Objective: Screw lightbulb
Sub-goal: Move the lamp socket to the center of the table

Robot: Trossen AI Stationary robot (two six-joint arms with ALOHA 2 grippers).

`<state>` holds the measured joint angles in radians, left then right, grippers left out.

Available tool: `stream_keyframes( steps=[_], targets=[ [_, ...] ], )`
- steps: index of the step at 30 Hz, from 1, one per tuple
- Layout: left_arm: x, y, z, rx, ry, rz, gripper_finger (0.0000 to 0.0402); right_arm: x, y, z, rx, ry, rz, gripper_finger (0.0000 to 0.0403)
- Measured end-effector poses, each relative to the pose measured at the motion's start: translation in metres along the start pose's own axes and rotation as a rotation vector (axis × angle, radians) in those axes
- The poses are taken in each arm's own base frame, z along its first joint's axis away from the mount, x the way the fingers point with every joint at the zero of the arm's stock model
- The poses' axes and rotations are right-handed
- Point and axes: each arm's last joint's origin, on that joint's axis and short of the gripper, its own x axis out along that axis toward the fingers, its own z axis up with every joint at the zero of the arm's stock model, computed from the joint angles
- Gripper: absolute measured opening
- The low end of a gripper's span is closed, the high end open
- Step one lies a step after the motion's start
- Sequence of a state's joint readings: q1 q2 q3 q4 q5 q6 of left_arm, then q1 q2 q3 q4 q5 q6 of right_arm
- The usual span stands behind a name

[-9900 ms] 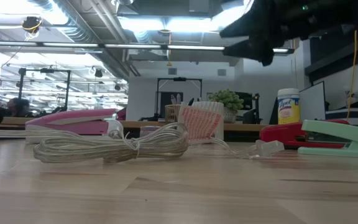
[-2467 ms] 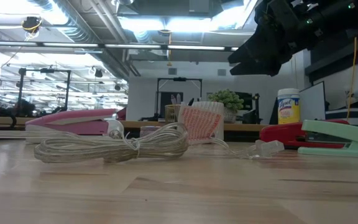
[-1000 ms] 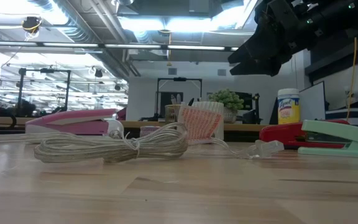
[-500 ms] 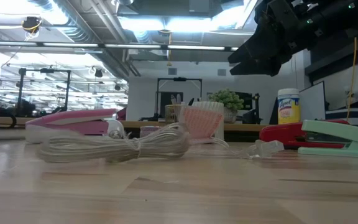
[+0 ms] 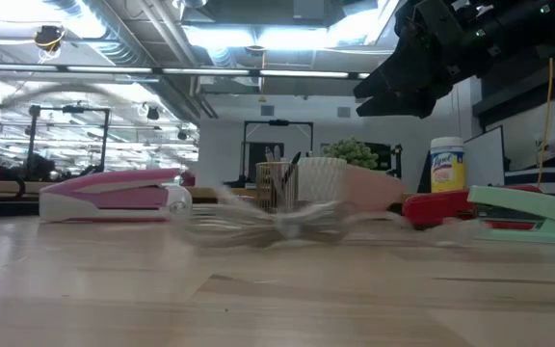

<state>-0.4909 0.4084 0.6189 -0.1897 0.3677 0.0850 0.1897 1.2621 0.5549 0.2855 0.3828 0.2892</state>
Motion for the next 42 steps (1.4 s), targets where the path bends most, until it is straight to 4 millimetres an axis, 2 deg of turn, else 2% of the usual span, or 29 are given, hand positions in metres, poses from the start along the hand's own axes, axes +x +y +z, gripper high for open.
stream_keyframes(
  steps=[7,13,26,34,42],
  targets=[
    [-0.003,0.012,0.003,0.07,-0.004,0.276,0.0066,0.0,0.0,0.0,0.0,0.0,0.0,0.028],
    [0.004,0.026,0.003,0.086,-0.002,0.384,0.0062,0.0,0.0,0.0,0.0,0.0,0.0,0.028],
    [0.045,0.077,-0.014,0.073,0.053,0.515,0.0064,0.0,0.0,0.0,0.0,0.001,0.002,0.028],
    [0.061,0.111,-0.028,0.056,0.009,0.53,0.0064,0.0,0.0,0.0,0.0,0.001,0.002,0.028],
    [0.074,0.142,-0.049,0.007,-0.009,0.535,0.0073,0.0,0.0,0.0,0.0,0.001,0.002,0.028]
  ],
)
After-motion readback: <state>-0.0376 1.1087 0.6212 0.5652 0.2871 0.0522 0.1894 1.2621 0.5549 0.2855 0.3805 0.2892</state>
